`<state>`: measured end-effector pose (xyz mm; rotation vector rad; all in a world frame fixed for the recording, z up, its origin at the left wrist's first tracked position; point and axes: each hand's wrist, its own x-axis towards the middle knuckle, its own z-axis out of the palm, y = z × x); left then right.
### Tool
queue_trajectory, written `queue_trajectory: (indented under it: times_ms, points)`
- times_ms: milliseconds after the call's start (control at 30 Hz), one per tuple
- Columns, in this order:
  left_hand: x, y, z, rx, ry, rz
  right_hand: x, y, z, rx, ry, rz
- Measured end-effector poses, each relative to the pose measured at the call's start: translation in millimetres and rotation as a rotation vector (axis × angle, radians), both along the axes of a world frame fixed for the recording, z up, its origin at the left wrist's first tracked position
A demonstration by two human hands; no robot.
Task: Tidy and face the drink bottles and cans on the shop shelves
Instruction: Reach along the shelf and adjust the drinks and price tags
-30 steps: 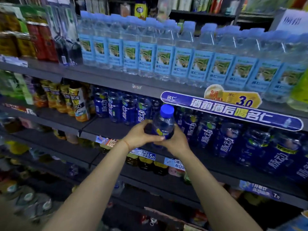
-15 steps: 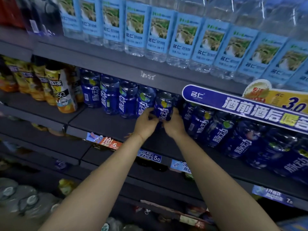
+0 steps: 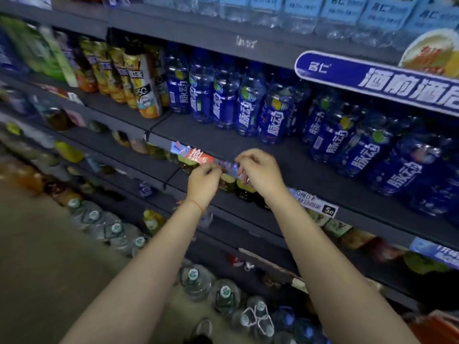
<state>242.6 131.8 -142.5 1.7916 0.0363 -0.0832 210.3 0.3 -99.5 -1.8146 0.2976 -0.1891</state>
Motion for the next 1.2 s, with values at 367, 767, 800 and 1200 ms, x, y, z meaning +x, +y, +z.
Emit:
queue_trajectory:
  times_ms: [367, 767, 800, 1200]
  points:
    - [-66.2, 99.0, -138.4, 0.134, 0.557, -0.091, -62.8, 56.9, -183.2, -0.007, 0.608, 0.26]
    - [78.2, 185.2, -253.6, -0.037, 0.683, 0.09, 95.7, 151.9, -295.3, -0.156, 0.776, 0.29]
    - [96.0, 197.3, -260.1, -0.047, 0.677, 0.127, 116.6, 167.8, -303.3, -0.168, 0.748, 0.329]
    - [252.1, 274.6, -340.2, 0.008, 0.501, 0.264, 297.8, 298.9, -376.0, -0.02, 0.545, 0.384]
